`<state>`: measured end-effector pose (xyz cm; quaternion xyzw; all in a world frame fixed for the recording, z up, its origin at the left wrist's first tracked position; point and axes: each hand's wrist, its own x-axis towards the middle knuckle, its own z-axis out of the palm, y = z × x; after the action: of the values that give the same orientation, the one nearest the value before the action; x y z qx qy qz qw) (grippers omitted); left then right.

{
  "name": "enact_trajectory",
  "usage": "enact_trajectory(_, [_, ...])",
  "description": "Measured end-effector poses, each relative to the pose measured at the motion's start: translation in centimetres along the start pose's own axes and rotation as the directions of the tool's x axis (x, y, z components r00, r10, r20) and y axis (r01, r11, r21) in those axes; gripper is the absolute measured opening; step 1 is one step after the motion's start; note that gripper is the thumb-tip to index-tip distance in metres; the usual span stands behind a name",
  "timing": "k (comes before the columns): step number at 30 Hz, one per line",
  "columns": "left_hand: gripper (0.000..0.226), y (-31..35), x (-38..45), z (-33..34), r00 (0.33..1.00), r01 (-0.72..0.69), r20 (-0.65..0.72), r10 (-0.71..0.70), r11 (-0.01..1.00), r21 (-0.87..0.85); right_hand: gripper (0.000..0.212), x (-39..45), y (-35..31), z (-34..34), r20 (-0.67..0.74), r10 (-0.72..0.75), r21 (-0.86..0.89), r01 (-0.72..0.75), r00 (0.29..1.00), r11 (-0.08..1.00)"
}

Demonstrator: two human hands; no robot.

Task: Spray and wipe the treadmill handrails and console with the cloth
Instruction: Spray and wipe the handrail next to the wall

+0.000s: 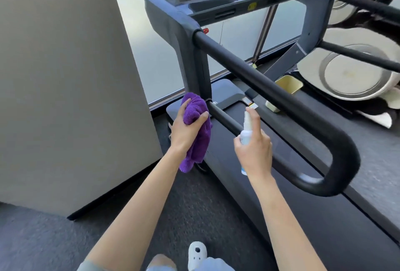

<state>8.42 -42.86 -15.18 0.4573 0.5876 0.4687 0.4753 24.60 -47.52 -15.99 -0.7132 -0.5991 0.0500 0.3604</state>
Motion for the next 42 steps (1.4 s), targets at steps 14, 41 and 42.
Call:
enact_trajectory(14, [0.059, -1.8, 10.0, -3.4, 0.933, 0.023, 0.356, -0.048, 0.997, 0.076, 0.061, 3.1, -2.9, 7.4, -0.083, 0.365, -0.243, -0.374, 0.927, 0.895])
enact_trajectory(41, [0.061, -4.4, 10.0, -2.8, 0.843, 0.075, 0.526, -0.108, 0.994, 0.084, 0.062, -2.2, -1.1, 5.2, -0.408, 0.589, -0.019, -0.652, 0.697, 0.758])
enact_trajectory(42, [0.061, -4.4, 9.8, -2.6, 0.84, 0.067, 0.532, -0.104, 0.994, 0.088, 0.061, -2.4, -0.9, 4.9, -0.432, 0.59, 0.007, -0.651, 0.683, 0.759])
